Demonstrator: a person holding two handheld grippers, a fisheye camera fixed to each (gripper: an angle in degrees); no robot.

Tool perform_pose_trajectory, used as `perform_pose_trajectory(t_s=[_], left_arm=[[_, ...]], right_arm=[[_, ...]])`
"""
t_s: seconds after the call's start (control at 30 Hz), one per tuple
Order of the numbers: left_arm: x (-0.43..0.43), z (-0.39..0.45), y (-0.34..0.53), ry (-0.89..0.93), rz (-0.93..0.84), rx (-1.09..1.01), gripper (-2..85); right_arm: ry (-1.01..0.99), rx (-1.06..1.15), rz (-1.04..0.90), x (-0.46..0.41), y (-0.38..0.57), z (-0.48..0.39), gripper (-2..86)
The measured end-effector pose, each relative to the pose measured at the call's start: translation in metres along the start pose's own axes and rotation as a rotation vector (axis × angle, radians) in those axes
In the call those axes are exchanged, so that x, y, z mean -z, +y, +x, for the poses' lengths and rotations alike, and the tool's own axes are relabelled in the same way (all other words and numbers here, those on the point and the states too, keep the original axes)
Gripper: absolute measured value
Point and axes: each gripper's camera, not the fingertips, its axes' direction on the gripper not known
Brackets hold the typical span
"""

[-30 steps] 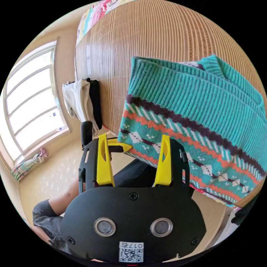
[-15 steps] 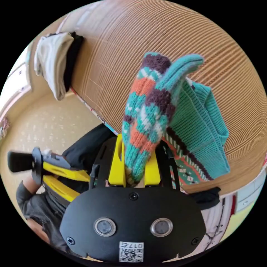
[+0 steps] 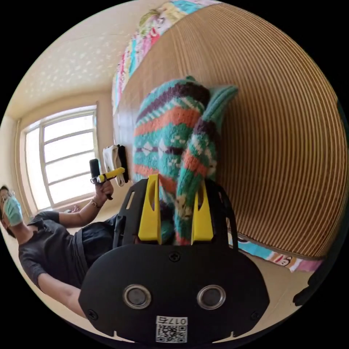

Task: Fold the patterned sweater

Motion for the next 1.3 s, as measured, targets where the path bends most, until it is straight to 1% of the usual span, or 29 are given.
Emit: perform_pose_trajectory(t_s=[0.07, 0.13, 0.17, 0.27, 0.33, 0.4, 0.43, 0.5, 0.6, 0.67, 0.7, 0.8, 0.9, 0.97, 1.03, 1.1, 1.17, 1.2, 1.27, 1.3], left_arm=[[-0.031, -0.024, -0.029, -0.019, -0.021, 0.055, 21.6], [-0.049, -0.042, -0.051, -0.023, -0.041, 0.095, 22.9], [-0.058, -0.054, -0.064, -0.026, -0.044, 0.125, 23.9], [-0.077, -0.083, -0.093, -0.010, -0.055, 0.167, 24.5], [-0.092, -0.101, -0.107, -0.005, -0.086, 0.192, 24.3], [-0.108, -0.117, -0.120, 0.062, -0.125, 0.191, 23.8], [-0.120, -0.127, -0.128, 0.138, -0.151, 0.195, 23.5], [-0.130, -0.139, -0.136, 0.184, -0.171, 0.224, 24.1], [-0.130, -0.140, -0.150, 0.142, -0.207, 0.227, 23.3], [-0.125, -0.118, -0.161, 0.065, -0.245, 0.167, 21.6], [-0.125, -0.111, -0.163, 0.061, -0.253, 0.151, 21.2], [-0.127, -0.067, -0.169, 0.134, -0.261, 0.079, 20.4], [-0.147, -0.003, -0.177, 0.147, -0.296, -0.012, 20.4], [-0.185, 0.058, -0.189, 0.181, -0.338, -0.110, 20.4], [-0.226, 0.106, -0.201, 0.210, -0.366, -0.175, 20.4], [-0.273, 0.152, -0.214, 0.234, -0.376, -0.227, 20.5], [-0.341, 0.201, -0.234, 0.245, -0.366, -0.236, 20.6], [-0.358, 0.211, -0.240, 0.245, -0.368, -0.235, 20.6], [-0.428, 0.236, -0.262, 0.197, -0.371, -0.192, 20.7], [-0.446, 0.238, -0.268, 0.171, -0.380, -0.168, 20.6]], right_arm=[[0.020, -0.012, 0.061, 0.017, 0.012, 0.007, 17.8], [-0.055, 0.013, 0.221, 0.053, 0.032, 0.005, 20.2], [-0.079, 0.016, 0.237, 0.057, 0.035, 0.007, 21.2], [-0.182, 0.021, 0.151, 0.045, 0.029, 0.021, 24.8], [-0.322, 0.016, 0.065, 0.018, 0.014, 0.034, 26.0], [-0.448, 0.040, 0.036, -0.001, 0.001, 0.035, 25.5], [-0.513, 0.059, 0.000, -0.016, -0.010, 0.031, 24.9], [-0.596, 0.076, -0.059, -0.042, -0.025, 0.021, 23.4], [-0.529, 0.077, -0.133, -0.066, -0.033, -0.002, 19.3], [-0.546, 0.100, -0.140, -0.067, -0.027, -0.016, 17.4], [-0.570, 0.137, -0.125, -0.061, -0.018, -0.028, 16.7], [-0.590, 0.205, -0.092, -0.031, 0.020, -0.055, 15.7], [-0.541, 0.255, -0.031, 0.032, 0.070, -0.073, 15.5], [-0.486, 0.279, -0.004, 0.082, 0.101, -0.078, 15.5], [-0.378, 0.295, 0.019, 0.151, 0.136, -0.078, 15.6], [-0.277, 0.283, 0.020, 0.200, 0.153, -0.073, 15.9], [-0.158, 0.248, 0.020, 0.237, 0.162, -0.063, 16.3], [-0.080, 0.202, -0.002, 0.250, 0.161, -0.050, 16.6], [0.042, 0.078, -0.060, 0.252, 0.149, -0.018, 17.5], [0.155, -0.010, -0.101, 0.239, 0.138, 0.006, 18.6]])
